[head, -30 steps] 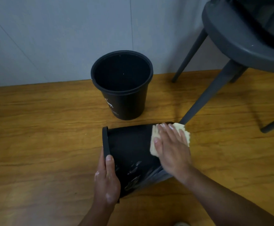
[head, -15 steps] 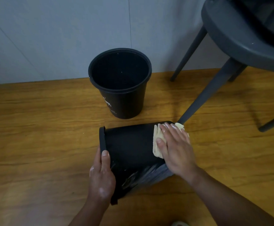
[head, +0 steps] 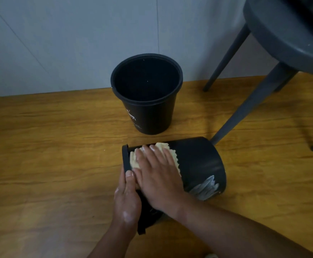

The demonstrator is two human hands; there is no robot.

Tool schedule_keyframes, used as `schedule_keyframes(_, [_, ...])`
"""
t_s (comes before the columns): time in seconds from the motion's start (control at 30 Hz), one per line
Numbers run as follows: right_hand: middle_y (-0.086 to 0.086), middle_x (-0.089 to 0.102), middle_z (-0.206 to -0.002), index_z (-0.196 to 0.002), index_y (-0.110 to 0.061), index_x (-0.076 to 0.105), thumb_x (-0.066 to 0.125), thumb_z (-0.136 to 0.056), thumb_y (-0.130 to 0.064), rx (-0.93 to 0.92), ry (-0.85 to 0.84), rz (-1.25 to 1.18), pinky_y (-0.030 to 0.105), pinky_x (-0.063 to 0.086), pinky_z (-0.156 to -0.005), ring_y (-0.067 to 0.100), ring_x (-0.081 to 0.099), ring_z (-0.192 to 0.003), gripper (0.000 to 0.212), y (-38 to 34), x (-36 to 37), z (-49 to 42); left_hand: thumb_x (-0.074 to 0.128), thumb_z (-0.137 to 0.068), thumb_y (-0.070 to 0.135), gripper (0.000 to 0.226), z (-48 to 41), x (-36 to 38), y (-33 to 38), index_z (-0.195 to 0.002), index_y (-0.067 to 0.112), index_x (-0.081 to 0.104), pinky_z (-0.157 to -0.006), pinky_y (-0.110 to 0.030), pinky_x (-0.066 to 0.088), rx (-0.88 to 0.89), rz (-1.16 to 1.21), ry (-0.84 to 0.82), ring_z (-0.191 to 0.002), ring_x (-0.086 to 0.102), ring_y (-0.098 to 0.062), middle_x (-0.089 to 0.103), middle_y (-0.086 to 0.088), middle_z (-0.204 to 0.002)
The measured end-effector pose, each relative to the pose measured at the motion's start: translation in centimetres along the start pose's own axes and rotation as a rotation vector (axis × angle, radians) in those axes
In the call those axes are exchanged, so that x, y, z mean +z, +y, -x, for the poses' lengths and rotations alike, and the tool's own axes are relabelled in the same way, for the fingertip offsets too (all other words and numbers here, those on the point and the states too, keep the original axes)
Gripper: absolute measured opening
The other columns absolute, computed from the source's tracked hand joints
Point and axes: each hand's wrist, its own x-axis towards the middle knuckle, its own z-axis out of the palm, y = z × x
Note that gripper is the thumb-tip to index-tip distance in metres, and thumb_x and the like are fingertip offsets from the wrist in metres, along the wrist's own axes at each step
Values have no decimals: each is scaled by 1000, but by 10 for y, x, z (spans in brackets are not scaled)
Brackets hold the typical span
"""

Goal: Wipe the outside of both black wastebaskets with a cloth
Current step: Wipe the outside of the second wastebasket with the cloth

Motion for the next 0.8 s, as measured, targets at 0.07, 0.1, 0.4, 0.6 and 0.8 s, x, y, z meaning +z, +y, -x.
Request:
schedule_keyframes(0.07, [6, 30, -164, -158, -19, 28, 11, -109, -47, -38, 11, 20, 50, 15, -125, 24, 19, -154, 59, -3, 4, 8, 29, -106, 46, 37, 1, 0, 1, -108, 50, 65, -81, -28, 52, -22, 16, -7, -91, 70, 0, 75, 15, -95])
schedule_keyframes(0.1, [6, 27, -166, -159, -19, 25, 10, -110, -47, -60, 5, 27, 50, 13, -125, 23, 15, -155, 59, -3, 5, 13, 29, -107, 43, 39, 2, -1, 2, -100, 52, 66, -80, -27, 51, -35, 5, -10, -87, 70, 4, 75, 19, -90])
schedule_keyframes(0.4, [-1, 20, -169, -163, -25, 13, 30, -106, -56, -203, -18, 74, 47, 12, -126, 19, 10, -156, 67, 25, 9, 56, 32, -102, 55, 42, -1, -1, 10, -120, 34, 64, -88, -41, 53, 14, 4, 7, -98, 68, -17, 72, 1, -100])
schedule_keyframes(0.6, [-4, 25, -166, -161, -28, 21, 15, -106, -56, 159, 2, 75, 44, 10, -127, 14, 14, -154, 62, 100, -9, 47, 32, -97, 64, 47, -5, -1, 7, -135, 46, 54, -98, -49, 53, 48, 7, -27, -112, 63, -17, 68, 8, -117])
schedule_keyframes(0.8, [4, 36, -162, -157, -19, 35, 11, -105, -50, 291, 86, 53, 47, 14, -125, 23, 25, -152, 64, 96, -7, 40, 29, -103, 54, 41, 0, 3, 7, -131, 43, 56, -96, -48, 53, 62, 8, -7, -107, 64, -15, 69, 7, -112])
